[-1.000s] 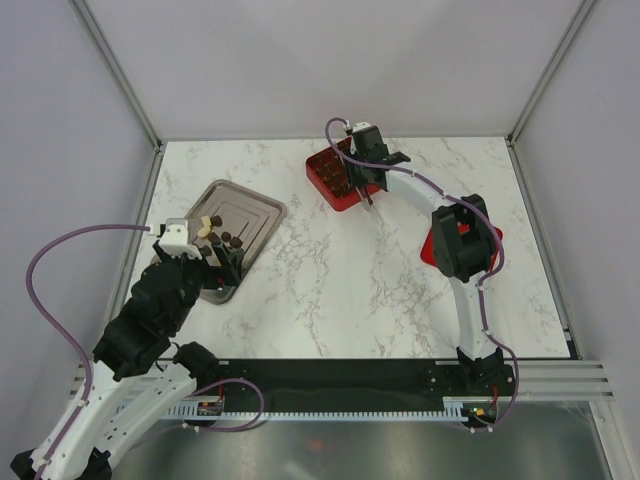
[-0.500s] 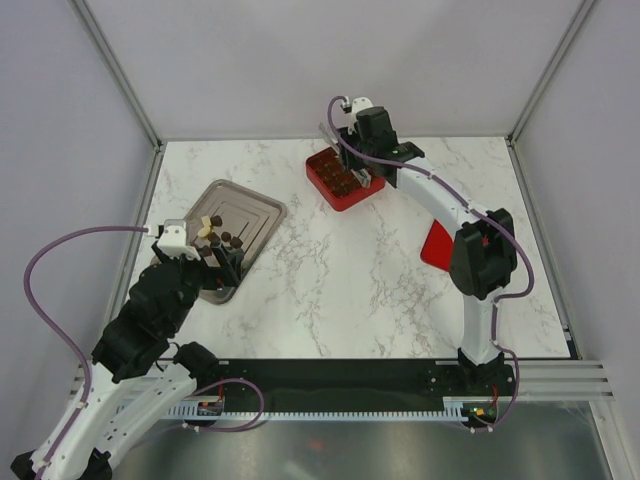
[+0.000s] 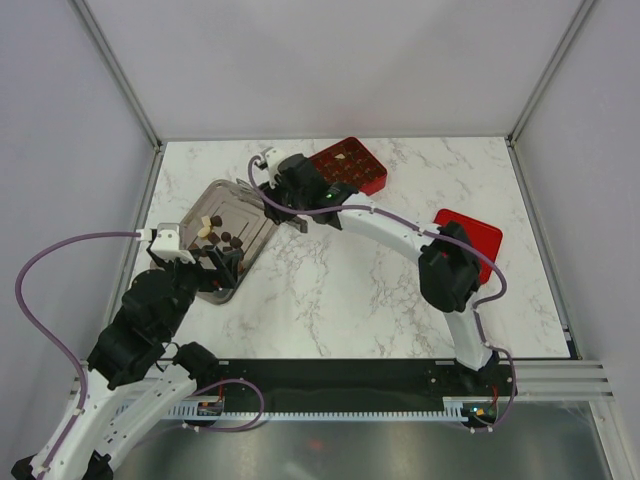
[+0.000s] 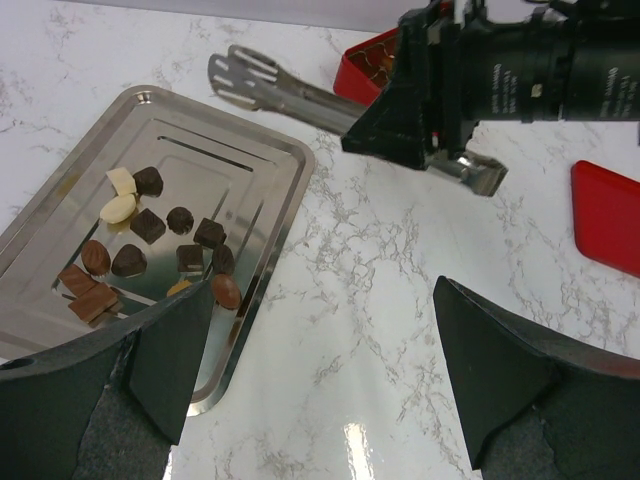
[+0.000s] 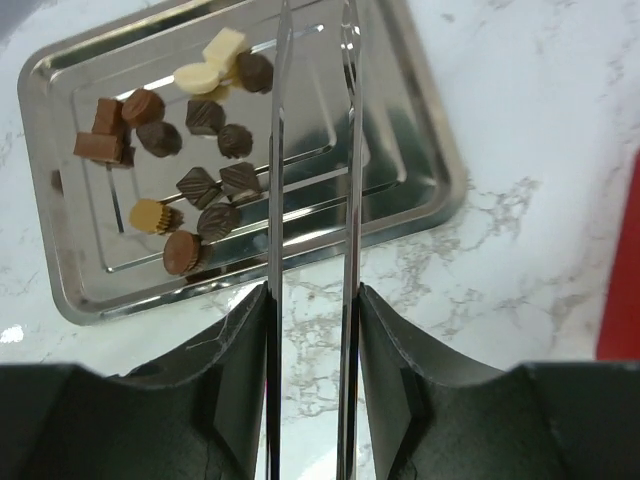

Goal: Pack the chocolate

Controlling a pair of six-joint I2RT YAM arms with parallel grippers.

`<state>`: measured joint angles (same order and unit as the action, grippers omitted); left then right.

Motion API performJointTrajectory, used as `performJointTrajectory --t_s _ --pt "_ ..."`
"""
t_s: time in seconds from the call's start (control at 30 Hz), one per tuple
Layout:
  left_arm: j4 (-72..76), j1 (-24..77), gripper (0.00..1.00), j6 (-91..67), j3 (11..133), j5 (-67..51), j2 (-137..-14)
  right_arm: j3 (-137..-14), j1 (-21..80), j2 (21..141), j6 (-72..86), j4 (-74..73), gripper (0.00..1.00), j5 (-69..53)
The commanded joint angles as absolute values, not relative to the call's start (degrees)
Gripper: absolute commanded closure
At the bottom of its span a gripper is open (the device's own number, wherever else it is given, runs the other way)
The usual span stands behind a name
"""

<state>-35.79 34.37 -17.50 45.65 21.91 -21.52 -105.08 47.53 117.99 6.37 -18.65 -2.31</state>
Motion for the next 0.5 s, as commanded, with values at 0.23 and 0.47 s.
performJointTrajectory --t_s 0.23,0.47 --pt "-33.0 34.3 0.0 -15.6 45.4 22.2 -21.1 -113.2 50.9 129.0 4.6 -14.4 0.5 -8.2" --pt "-33.0 34.3 0.0 -15.6 45.5 22.2 -21.1 -117.2 51.8 134.6 4.1 -14.3 0.48 -9.5"
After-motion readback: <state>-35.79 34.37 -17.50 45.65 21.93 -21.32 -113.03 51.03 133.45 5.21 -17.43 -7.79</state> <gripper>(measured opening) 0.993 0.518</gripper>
